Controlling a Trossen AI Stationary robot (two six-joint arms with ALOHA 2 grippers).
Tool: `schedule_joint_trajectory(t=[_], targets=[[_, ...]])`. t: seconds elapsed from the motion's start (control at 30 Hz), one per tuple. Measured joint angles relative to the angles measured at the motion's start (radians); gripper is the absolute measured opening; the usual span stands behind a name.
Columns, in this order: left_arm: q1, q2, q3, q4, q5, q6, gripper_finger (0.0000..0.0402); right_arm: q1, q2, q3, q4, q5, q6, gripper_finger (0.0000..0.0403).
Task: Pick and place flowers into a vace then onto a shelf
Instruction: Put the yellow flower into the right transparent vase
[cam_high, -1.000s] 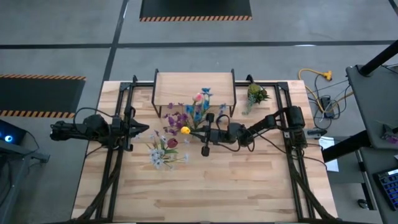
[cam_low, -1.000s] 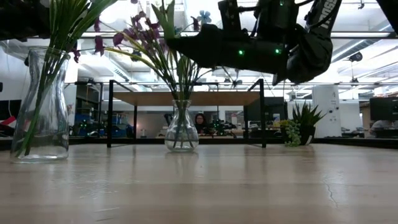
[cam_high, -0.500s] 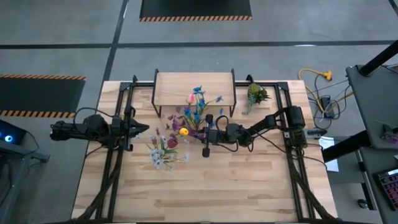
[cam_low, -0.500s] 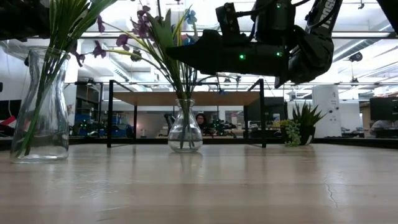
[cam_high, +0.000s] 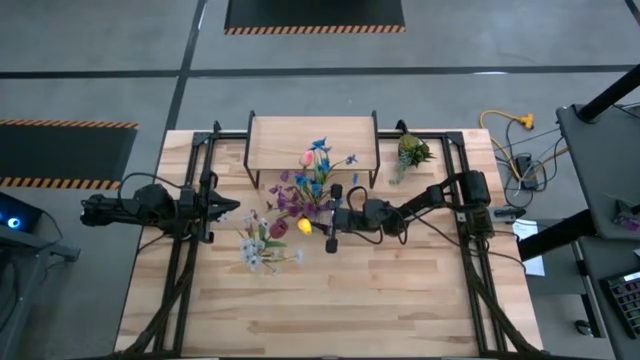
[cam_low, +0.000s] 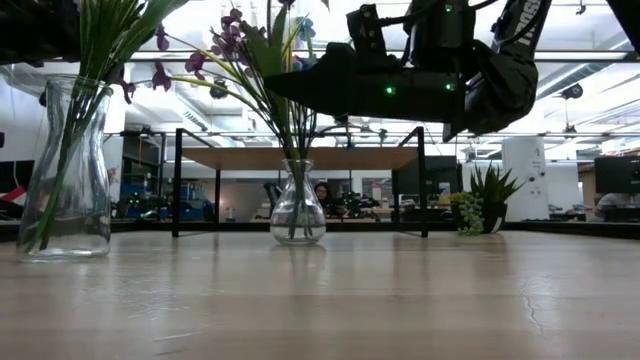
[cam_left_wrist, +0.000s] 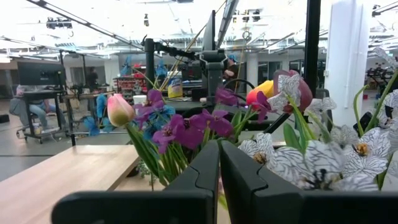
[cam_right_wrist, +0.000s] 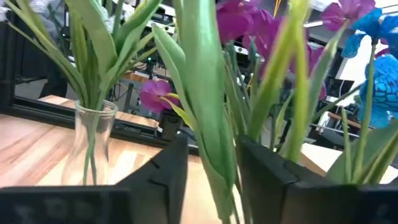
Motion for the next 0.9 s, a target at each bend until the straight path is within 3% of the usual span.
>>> schedule_joint_trajectory(t=[0.4, 0.73, 0.9], targets=[[0.000, 0.000, 0.000, 0.000, 0.000, 0.000, 0.0000, 0.066, -0.145, -0.006, -0.281, 0.080, 0.014, 0.0233], [0.000, 0.000, 0.000, 0.000, 0.000, -0.002, 0.0000, 0.118, -0.370, -0.032, -0.740, 0.079, 0.193, 0.0246], [0.000, 0.000, 0.000, 0.000, 0.000, -0.004, 0.0000, 0.140, -0.429, -0.063, -0.791, 0.094, 0.241, 0.0247]])
